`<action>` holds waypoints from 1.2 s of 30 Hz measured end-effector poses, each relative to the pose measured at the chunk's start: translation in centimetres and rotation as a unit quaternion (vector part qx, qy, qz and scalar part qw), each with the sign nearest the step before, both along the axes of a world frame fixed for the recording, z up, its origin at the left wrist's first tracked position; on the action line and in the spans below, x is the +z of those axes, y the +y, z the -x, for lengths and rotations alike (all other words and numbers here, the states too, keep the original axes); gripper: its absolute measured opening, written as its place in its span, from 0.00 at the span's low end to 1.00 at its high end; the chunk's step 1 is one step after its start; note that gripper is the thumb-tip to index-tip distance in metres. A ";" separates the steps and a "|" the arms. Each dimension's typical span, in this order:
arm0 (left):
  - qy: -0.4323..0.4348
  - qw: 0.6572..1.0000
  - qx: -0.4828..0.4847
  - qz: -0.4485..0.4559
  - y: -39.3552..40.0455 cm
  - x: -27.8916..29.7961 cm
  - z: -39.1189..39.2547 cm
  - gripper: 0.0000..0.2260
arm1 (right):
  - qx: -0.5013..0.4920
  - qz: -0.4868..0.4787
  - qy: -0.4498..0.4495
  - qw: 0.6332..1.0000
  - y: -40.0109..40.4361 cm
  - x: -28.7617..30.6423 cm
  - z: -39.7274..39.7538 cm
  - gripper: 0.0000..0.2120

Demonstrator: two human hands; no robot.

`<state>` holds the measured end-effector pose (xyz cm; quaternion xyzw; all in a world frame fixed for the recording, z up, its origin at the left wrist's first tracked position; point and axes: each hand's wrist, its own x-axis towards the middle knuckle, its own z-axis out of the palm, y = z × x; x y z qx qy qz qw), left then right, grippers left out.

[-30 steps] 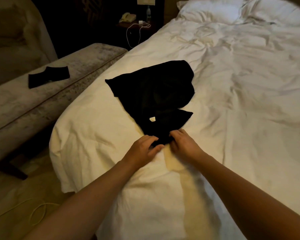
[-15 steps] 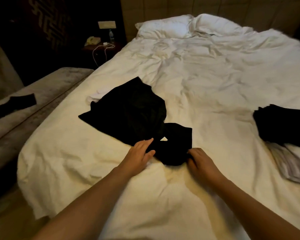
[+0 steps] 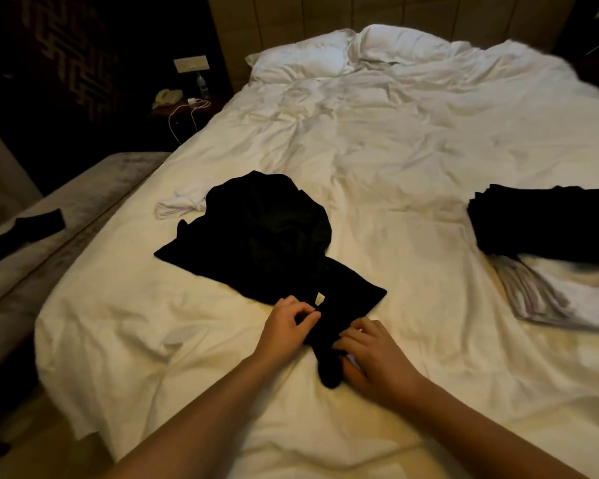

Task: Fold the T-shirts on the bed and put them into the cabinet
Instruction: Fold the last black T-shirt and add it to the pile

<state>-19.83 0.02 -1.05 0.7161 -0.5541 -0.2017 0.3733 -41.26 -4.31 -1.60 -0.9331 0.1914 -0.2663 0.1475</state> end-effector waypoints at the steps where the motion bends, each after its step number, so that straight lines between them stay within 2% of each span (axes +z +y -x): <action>1: 0.002 1.000 0.000 -0.002 0.4 0.0 -0.1 0.04 | -0.005 -0.010 0.009 1.000 0.3 0.1 -0.1 0.12; 4: 0.018 1.000 0.011 0.020 1.5 0.6 -0.3 0.04 | -0.063 -0.100 0.019 0.993 0.9 0.9 -0.5 0.18; 6: -0.020 0.998 0.008 0.056 2.0 1.0 -0.2 0.03 | -0.095 -0.152 0.014 0.984 0.8 1.5 -0.9 0.20; 10: -0.079 0.991 -0.041 0.095 2.5 2.1 1.2 0.06 | -0.140 -0.222 -0.068 0.963 0.8 2.8 -1.9 0.13; 13: -0.114 0.982 -0.076 0.134 2.3 2.7 2.6 0.11 | -0.185 -0.382 -0.151 0.892 1.2 4.0 -2.9 0.18; 15: -0.137 0.972 -0.098 0.161 1.9 2.7 3.3 0.12 | -0.202 -0.454 -0.152 0.854 1.0 4.7 -3.3 0.22; 20: -0.192 0.948 -0.157 0.202 1.0 2.3 4.9 0.09 | -0.278 -0.585 -0.223 0.729 -0.6 5.1 -2.2 0.10; 22: -0.177 0.957 -0.153 0.173 0.8 2.4 5.4 0.10 | -0.309 -0.587 -0.255 0.704 -1.4 5.4 -1.2 0.10; 24: -0.101 0.985 -0.094 0.102 0.6 2.7 5.7 0.11 | -0.316 -0.592 -0.263 0.693 -2.0 5.5 -0.2 0.10; 26: 0.046 0.999 -0.012 0.004 0.0 3.3 6.2 0.14 | -0.297 -0.610 -0.240 0.694 -2.1 5.6 0.5 0.09; 28: 0.200 0.977 0.052 -0.055 -0.8 4.2 7.0 0.18 | -0.262 -0.617 -0.191 0.717 -1.6 5.6 0.8 0.09; 31: 0.276 0.951 0.125 -0.068 -1.6 4.8 7.4 0.12 | -0.190 -0.606 -0.112 0.764 -0.6 6.1 0.7 0.10; 33: 0.356 0.914 0.185 -0.052 -1.5 4.8 7.3 0.10 | -0.177 -0.576 -0.069 0.795 -0.5 6.6 0.4 0.13; 36: 0.539 0.810 0.229 0.008 -0.5 5.0 6.9 0.10 | -0.246 -0.460 -0.096 0.848 -1.5 7.4 -0.7 0.25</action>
